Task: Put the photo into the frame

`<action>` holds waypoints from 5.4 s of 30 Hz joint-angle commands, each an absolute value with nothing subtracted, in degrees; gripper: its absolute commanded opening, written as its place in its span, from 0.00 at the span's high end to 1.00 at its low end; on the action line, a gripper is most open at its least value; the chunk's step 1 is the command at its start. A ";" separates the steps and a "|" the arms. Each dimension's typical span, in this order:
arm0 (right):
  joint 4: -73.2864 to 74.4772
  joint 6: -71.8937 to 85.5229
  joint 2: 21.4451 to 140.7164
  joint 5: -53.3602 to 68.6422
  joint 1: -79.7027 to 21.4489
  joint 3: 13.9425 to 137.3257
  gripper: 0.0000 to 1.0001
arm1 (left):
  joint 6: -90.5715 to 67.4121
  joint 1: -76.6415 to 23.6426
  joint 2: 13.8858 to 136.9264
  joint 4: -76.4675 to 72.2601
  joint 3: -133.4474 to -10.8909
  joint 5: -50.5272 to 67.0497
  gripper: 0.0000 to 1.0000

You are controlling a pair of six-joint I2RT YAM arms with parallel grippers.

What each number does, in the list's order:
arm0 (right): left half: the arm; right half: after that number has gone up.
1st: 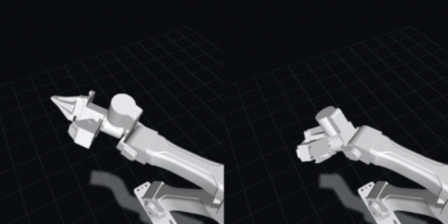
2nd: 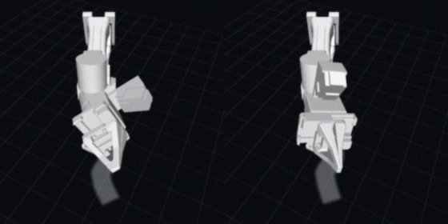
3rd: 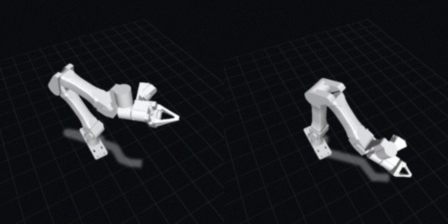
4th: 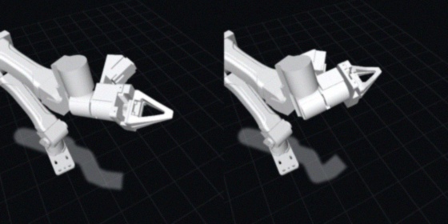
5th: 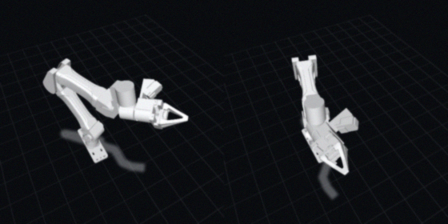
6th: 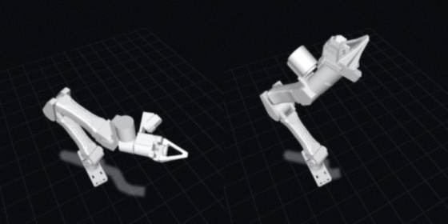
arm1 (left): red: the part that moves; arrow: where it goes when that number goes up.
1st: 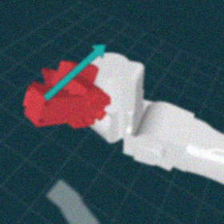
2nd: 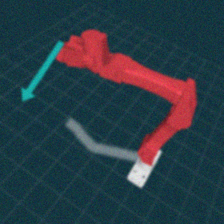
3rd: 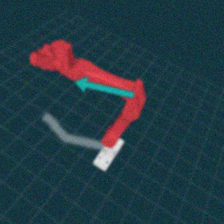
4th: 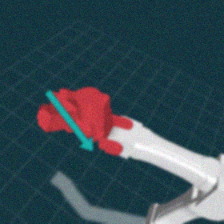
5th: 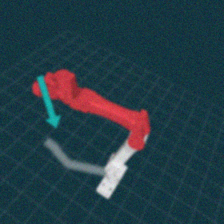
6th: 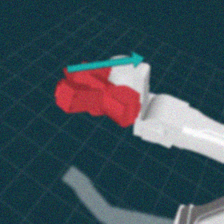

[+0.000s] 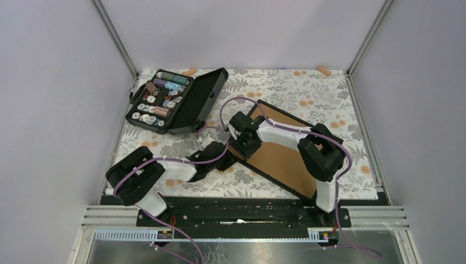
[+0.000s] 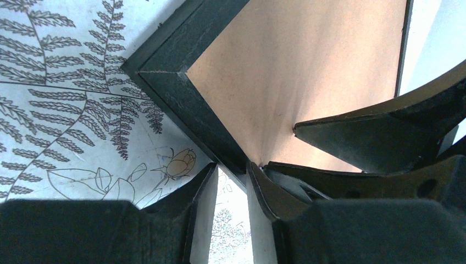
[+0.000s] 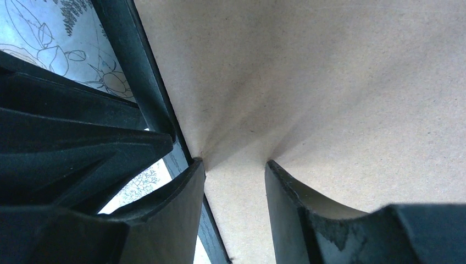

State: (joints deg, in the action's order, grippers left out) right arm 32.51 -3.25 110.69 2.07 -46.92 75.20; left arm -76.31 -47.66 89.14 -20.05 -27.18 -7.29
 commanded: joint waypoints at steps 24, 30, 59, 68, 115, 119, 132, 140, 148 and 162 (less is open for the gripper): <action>44.01 7.93 129.68 -4.56 -50.23 86.03 0.46 | -70.77 -46.76 92.66 -2.21 -22.85 -8.88 0.69; 37.53 15.85 107.93 -11.71 -48.19 77.62 0.21 | -60.71 -47.46 78.66 -1.61 -23.45 -9.98 0.60; 22.45 30.83 82.74 -10.43 17.93 44.54 0.26 | -31.41 -46.81 55.35 14.92 -45.04 5.30 0.08; 18.99 17.81 97.81 -7.63 17.93 57.64 0.84 | -34.07 -45.14 58.12 16.73 -44.99 8.00 0.07; 24.76 20.79 93.41 17.87 -15.67 64.31 0.00 | -50.31 -48.20 84.86 -2.67 -37.06 4.55 0.14; 24.86 22.01 95.68 19.47 -20.89 64.95 0.00 | -52.73 -54.97 79.21 -9.46 -32.44 10.22 0.17; 32.94 26.17 101.94 7.72 -36.52 72.66 0.42 | -53.11 -42.78 71.52 2.65 -32.35 1.81 0.45; 35.32 31.11 113.46 7.95 -40.29 83.76 0.60 | -56.98 -47.69 78.63 -2.21 -32.09 -4.62 0.58; 40.47 31.24 118.44 4.55 -41.82 88.74 0.71 | -59.68 -49.00 82.69 -2.66 -30.98 -7.69 0.67; 41.70 32.18 117.00 4.10 -43.11 88.87 0.58 | -58.54 -49.26 82.32 -5.22 -29.71 -5.87 0.59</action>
